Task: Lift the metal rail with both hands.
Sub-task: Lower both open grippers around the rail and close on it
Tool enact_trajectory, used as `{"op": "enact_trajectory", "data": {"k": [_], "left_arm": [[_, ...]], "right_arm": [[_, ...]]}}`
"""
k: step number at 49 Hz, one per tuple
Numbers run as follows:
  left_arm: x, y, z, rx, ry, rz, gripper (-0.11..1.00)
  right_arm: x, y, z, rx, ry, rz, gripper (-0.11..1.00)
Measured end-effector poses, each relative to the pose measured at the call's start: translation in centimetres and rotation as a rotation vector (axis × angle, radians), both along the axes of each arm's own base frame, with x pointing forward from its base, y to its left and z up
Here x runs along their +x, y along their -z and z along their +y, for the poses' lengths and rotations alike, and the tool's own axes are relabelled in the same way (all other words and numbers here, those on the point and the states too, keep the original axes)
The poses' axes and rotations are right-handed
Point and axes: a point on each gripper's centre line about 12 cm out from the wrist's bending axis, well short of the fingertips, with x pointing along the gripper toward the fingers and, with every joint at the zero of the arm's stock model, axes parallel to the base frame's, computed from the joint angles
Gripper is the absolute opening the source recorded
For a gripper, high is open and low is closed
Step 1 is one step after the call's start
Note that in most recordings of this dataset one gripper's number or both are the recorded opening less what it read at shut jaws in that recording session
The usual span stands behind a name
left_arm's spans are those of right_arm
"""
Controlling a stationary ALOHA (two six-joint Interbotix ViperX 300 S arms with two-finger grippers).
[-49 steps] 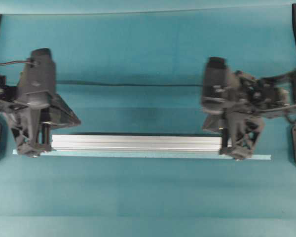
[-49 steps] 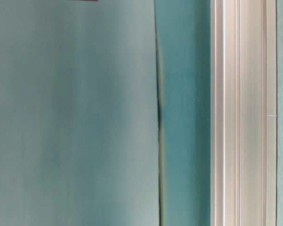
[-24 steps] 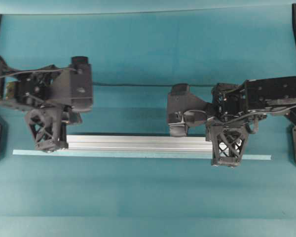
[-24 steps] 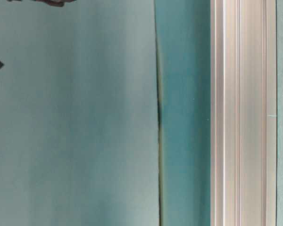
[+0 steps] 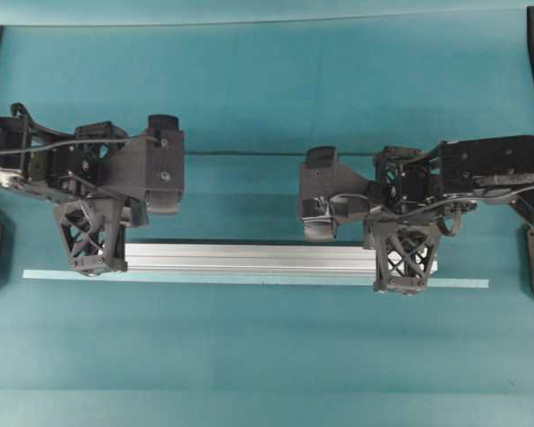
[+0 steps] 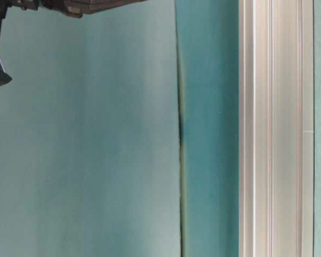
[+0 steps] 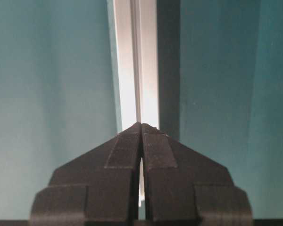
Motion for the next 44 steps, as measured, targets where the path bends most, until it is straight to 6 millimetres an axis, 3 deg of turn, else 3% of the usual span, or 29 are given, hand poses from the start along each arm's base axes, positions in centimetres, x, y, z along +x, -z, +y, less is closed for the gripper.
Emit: {"op": "enact_trajectory", "data": {"k": [4,7,15,19,24,44], "left_arm": [[0.0,0.2,-0.2,0.003,0.016,-0.003,0.06],[0.1,0.4,-0.3,0.005,0.024,0.0,0.16],[0.4,1.4,-0.4,0.002,0.024,0.02,0.62],[0.9,2.1,-0.5,0.004,0.029,0.022,0.85],[1.6,3.0,-0.5,0.005,0.034,0.019,0.99],[3.4,5.7,-1.0,0.002,0.041,0.003,0.99]], "right_arm": [[0.1,0.2,0.0,0.0,0.001,-0.014,0.19],[0.1,0.3,0.0,-0.002,0.001,-0.017,0.35],[-0.3,1.0,0.0,0.001,0.015,-0.004,0.8],[-0.4,1.6,-0.1,-0.008,0.022,0.01,0.94],[-0.4,2.2,-0.3,-0.022,0.025,0.015,0.96],[0.1,3.6,-0.3,-0.02,0.042,-0.069,0.96]]}}
